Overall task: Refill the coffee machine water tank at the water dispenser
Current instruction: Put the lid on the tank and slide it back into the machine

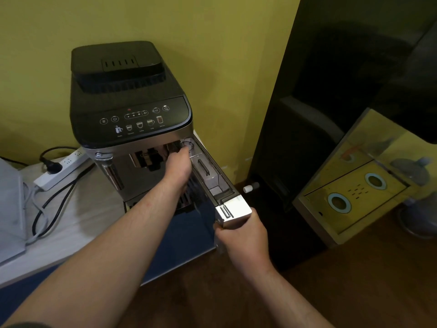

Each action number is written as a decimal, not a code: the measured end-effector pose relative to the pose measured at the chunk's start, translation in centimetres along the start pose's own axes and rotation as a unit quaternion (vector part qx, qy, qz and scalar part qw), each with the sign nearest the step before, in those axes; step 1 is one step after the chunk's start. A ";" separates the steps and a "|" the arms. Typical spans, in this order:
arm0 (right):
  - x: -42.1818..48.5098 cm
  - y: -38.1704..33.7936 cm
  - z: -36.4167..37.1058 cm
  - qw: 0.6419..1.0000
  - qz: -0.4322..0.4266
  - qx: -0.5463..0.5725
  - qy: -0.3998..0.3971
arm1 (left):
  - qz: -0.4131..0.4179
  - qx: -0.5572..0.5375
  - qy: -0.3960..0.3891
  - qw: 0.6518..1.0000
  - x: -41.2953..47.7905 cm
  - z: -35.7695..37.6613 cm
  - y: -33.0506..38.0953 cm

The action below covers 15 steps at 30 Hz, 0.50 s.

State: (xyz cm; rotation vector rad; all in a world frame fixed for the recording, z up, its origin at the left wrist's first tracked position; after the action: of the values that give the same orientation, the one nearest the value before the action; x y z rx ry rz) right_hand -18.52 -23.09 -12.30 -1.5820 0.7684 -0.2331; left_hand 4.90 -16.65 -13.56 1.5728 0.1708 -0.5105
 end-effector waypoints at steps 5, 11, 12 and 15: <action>0.9 0.1 0.5 1.000 -0.002 -0.006 -0.004 | -0.008 -0.026 0.007 1.000 1.2 -0.2 -0.8; 1.3 0.4 1.4 1.000 -0.010 -0.007 0.007 | -0.010 -0.038 0.015 0.999 0.7 -0.1 -0.5; 1.2 0.4 1.5 1.000 -0.012 -0.007 0.008 | -0.011 -0.037 0.013 0.999 0.8 -0.1 -0.6; 1.1 0.5 1.6 1.000 -0.018 -0.007 0.017 | -0.011 -0.050 0.010 0.999 2.1 -0.1 -1.5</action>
State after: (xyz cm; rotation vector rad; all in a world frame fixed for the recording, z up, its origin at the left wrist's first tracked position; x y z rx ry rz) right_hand -16.91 -22.45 -13.35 -1.6093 0.7708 -0.2820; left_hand 6.17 -16.87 -15.84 1.4804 0.2250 -0.4962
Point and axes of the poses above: each hand's wrist, its own x-axis towards the middle knuckle, its own z-axis out of the palm, y = z × x, the point moved 4 cm from there along x, towards the middle knuckle, and after that the axes turned 2 degrees about -y, right-handed, at the moved point
